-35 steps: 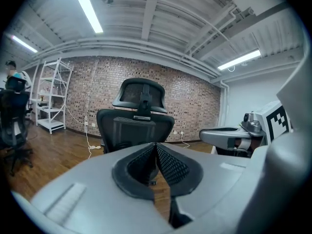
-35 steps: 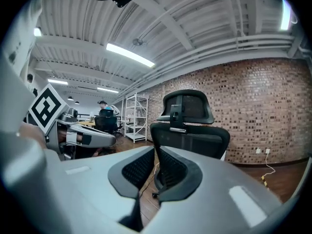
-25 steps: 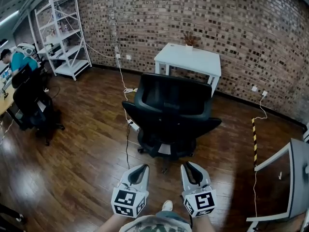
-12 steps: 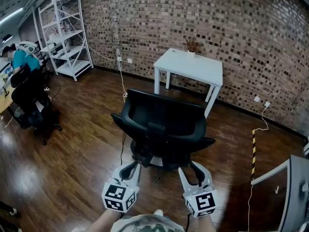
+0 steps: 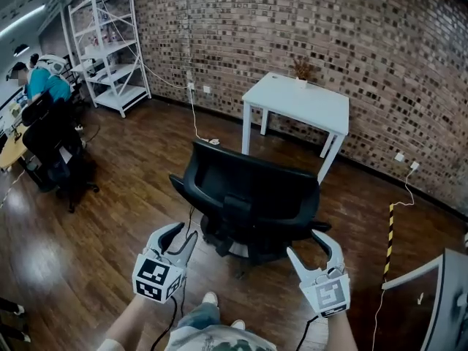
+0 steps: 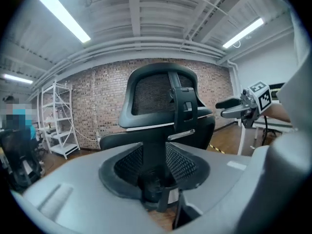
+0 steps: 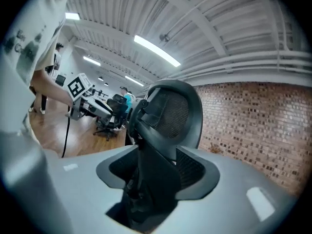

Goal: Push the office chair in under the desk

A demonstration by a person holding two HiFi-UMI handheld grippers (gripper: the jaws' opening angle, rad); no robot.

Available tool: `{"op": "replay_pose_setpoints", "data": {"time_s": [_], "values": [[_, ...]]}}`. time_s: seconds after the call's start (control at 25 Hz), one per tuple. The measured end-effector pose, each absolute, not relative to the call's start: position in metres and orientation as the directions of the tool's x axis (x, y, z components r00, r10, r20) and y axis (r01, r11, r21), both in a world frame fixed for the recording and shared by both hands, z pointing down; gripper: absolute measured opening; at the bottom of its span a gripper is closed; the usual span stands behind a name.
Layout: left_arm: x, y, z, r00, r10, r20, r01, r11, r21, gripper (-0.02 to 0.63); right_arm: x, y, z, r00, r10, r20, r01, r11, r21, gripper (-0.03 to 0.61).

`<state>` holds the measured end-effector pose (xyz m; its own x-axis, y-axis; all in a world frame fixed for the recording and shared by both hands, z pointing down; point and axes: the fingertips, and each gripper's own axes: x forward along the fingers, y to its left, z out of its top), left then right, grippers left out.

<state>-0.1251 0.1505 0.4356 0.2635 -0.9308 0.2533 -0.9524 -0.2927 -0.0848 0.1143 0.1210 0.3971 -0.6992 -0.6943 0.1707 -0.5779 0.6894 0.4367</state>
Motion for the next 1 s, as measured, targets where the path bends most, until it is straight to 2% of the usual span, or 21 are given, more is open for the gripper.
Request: {"op": "replay_pose_setpoints", "data": {"time_s": [0.16, 0.28, 0.36, 0.76, 1.0], "values": [[-0.146, 0.126, 0.430, 0.287, -0.922, 0.261, -0.925, -0.337, -0.173, 0.165, 0.123, 0.101, 0.401, -0.689, -0.678, 0.256, -0.480, 0.691, 0.540, 0.255], [-0.160, 0.102, 0.429, 0.325, -0.903, 0.281, -0.889, -0.393, -0.236, 0.250, 0.132, 0.084, 0.415, -0.656, -0.681, 0.324, -0.426, 0.689, 0.587, 0.290], [-0.170, 0.088, 0.428, 0.337, -0.893, 0.299, -0.858, -0.422, -0.292, 0.266, 0.141, 0.075, 0.427, -0.623, -0.678, 0.390, -0.378, 0.698, 0.608, 0.333], [-0.190, 0.034, 0.455, 0.390, -0.779, 0.491, -0.623, -0.616, -0.482, 0.324, 0.139, 0.052, 0.458, -0.569, -0.587, 0.575, -0.228, 0.785, 0.576, 0.345], [-0.189, 0.017, 0.471, 0.434, -0.703, 0.564, -0.502, -0.708, -0.496, 0.373, 0.133, 0.045, 0.466, -0.554, -0.591, 0.586, -0.226, 0.785, 0.578, 0.345]]}}
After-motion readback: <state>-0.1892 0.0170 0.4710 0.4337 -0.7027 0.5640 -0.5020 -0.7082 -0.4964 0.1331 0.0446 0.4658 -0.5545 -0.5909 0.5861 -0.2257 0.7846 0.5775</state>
